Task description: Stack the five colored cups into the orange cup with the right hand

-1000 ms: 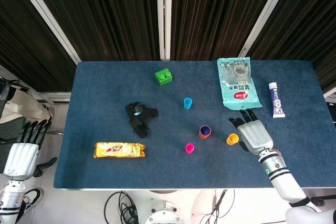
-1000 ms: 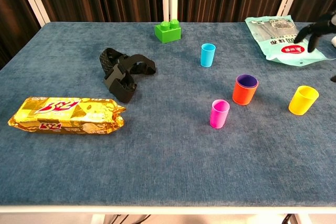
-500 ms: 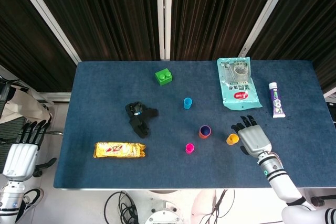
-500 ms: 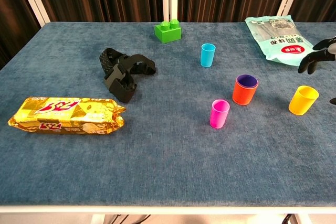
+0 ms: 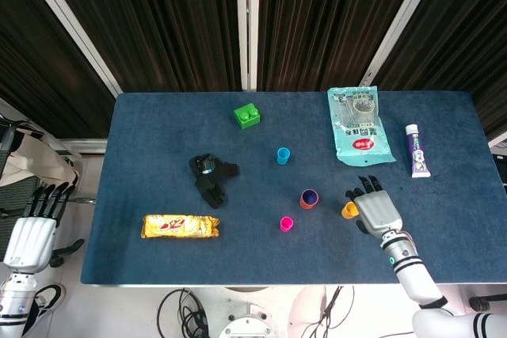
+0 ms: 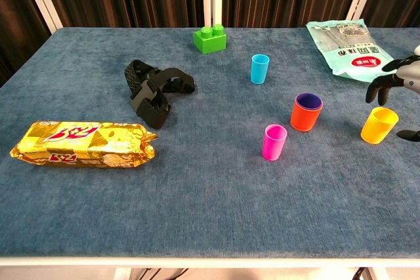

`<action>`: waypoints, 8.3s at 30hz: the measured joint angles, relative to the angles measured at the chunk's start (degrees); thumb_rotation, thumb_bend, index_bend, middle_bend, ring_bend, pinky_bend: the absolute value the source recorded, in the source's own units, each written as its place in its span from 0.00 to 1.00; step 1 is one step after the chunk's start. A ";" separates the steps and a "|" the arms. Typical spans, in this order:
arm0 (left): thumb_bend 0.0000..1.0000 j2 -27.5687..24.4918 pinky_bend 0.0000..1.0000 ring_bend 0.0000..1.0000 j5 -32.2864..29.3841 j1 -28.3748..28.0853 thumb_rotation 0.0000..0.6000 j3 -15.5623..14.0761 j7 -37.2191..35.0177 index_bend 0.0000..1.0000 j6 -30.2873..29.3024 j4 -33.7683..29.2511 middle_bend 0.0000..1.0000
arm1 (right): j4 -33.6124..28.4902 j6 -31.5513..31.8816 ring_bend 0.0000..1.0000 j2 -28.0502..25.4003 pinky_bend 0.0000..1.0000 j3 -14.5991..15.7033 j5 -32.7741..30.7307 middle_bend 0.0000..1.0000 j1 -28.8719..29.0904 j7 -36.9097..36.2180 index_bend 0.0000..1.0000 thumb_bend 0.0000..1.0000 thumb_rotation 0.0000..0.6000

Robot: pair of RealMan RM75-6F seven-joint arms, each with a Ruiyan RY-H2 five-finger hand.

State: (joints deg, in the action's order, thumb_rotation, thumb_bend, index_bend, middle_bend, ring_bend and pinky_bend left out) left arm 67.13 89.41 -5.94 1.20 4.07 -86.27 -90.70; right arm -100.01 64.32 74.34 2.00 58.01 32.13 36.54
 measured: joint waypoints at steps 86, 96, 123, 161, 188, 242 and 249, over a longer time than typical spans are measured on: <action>0.03 -0.75 0.00 0.00 0.64 1.10 1.00 0.18 -1.07 0.06 -2.24 0.22 0.04 | 2.27 -1.72 0.00 8.19 0.00 -14.30 -5.98 0.18 11.25 7.83 0.05 0.20 1.00; 0.03 -0.46 0.00 0.00 0.55 1.83 1.00 0.02 -1.09 0.06 -3.01 0.28 0.04 | 16.58 -6.33 0.00 16.16 0.00 -18.82 -21.74 0.18 21.78 15.32 0.05 0.20 1.00; 0.03 -1.21 0.00 0.00 1.00 2.02 1.00 -0.52 -3.52 0.06 -2.63 1.11 0.04 | 37.10 -10.53 0.01 30.82 0.00 -16.81 -23.56 0.34 27.94 12.55 0.27 0.24 1.00; 0.03 -1.14 0.00 0.00 1.72 2.34 1.00 -1.00 -1.76 0.06 -2.53 0.44 0.04 | 24.73 -2.52 0.15 23.53 0.00 -17.16 -11.62 0.49 22.12 8.69 0.52 0.27 1.00; 0.03 -0.63 0.00 0.00 2.27 1.83 1.00 -1.07 1.60 0.06 -1.94 -1.58 0.04 | -10.01 0.92 0.15 -0.19 0.00 -8.51 -15.25 0.52 16.74 18.51 0.56 0.27 1.00; 0.03 -0.22 0.00 0.00 1.82 2.34 1.00 -1.07 -0.47 0.06 -2.46 0.08 0.04 | -15.39 -2.60 0.01 1.25 0.00 -1.28 -6.38 0.29 18.88 13.95 0.17 0.17 1.00; 0.03 -0.41 0.00 0.00 1.76 2.50 1.00 -1.07 -1.13 0.06 -2.65 0.31 0.04 | -12.16 -2.84 0.01 5.88 0.00 -0.28 -7.45 0.30 19.21 15.91 0.19 0.17 1.00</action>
State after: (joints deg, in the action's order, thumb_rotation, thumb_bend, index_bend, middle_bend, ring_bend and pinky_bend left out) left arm 66.72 91.17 -3.44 0.13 2.94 -88.92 -90.38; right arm -112.16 61.48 80.22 1.72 50.55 51.34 52.45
